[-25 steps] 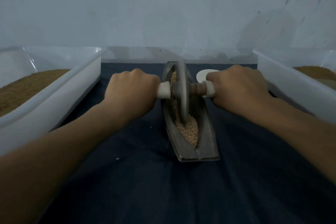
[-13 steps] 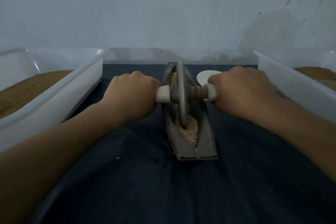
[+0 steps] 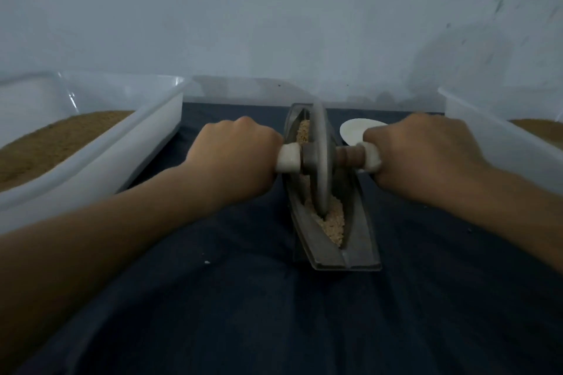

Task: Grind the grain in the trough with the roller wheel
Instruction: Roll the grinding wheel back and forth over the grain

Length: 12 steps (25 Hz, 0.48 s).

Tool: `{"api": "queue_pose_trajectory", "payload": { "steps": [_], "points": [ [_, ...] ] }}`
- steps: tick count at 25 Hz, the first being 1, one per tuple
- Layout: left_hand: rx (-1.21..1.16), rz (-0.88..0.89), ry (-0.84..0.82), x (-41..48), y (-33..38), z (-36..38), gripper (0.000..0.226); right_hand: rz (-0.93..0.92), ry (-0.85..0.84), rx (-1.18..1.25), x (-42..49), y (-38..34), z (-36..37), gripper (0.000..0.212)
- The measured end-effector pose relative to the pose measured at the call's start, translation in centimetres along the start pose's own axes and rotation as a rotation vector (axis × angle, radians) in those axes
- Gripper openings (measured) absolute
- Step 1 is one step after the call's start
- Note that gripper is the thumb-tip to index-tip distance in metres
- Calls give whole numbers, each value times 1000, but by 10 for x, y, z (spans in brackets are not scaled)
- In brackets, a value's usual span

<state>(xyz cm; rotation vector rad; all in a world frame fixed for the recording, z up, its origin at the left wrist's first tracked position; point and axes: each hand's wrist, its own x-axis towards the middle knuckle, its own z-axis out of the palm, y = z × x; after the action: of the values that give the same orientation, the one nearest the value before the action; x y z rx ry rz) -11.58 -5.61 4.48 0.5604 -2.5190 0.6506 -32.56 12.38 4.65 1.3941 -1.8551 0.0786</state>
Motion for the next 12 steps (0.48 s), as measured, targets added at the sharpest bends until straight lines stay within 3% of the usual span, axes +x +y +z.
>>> {"api": "queue_pose_trajectory", "payload": {
  "steps": [2,4,6,8,10,12],
  "points": [
    [31,-89,-104,26,3,11,4,155,-202,63,25,-8,8,22],
    [64,-95,-153,57,3,9,13,293,-356,146,44,-11,17,19],
    [62,-43,-206,68,1,4,15,299,-405,173,40,-11,14,11],
    [23,28,-212,49,-2,-3,13,204,-255,120,16,-6,7,17],
    [-38,83,-92,17,-4,-3,9,116,-73,32,-9,-5,-1,32],
    [-34,87,-15,6,-5,1,16,91,-44,10,-11,-1,2,35]
  ]
}}
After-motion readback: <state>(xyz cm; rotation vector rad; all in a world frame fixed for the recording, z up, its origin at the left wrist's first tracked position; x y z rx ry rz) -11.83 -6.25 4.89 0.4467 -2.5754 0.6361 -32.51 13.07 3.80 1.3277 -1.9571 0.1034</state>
